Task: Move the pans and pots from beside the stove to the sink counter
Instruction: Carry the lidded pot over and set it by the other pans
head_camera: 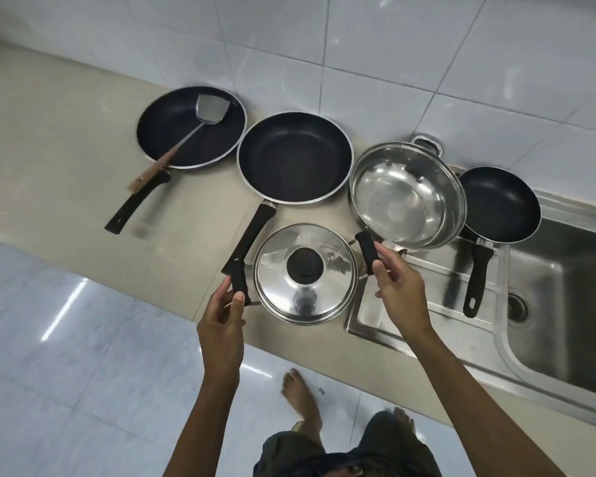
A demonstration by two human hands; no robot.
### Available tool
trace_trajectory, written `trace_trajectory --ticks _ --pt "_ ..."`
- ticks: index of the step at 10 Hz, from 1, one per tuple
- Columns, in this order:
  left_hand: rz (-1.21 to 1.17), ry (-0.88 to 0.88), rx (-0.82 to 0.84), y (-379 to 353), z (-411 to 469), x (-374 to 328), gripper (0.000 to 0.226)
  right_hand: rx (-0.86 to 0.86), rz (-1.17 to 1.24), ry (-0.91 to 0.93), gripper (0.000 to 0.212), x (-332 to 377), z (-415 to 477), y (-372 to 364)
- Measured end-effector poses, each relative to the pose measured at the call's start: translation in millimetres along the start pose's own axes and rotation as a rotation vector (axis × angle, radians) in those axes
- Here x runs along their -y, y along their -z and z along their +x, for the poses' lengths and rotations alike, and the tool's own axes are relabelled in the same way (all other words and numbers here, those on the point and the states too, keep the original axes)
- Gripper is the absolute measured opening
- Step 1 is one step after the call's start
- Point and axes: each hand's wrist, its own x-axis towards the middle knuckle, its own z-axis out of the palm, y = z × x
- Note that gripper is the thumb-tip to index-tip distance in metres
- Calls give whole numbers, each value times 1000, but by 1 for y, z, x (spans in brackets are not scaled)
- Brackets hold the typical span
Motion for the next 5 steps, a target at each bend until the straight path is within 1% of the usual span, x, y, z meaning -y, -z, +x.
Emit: trace_trajectory --ticks 2,3,4,5 --pt "57 -55 -3 0 1 5 42 -11 -1 38 38 -11 3 -1" --pt "225 -196 -33 -4 -8 4 43 -28 -43 92 37 -12 -1 -1" --pt "466 -385 -65 -11 -19 3 44 -31 -214 218 41 -13 -2 1" --pt "624 -557 -116 -19 -47 6 42 4 -393 351 53 -16 -14 12"
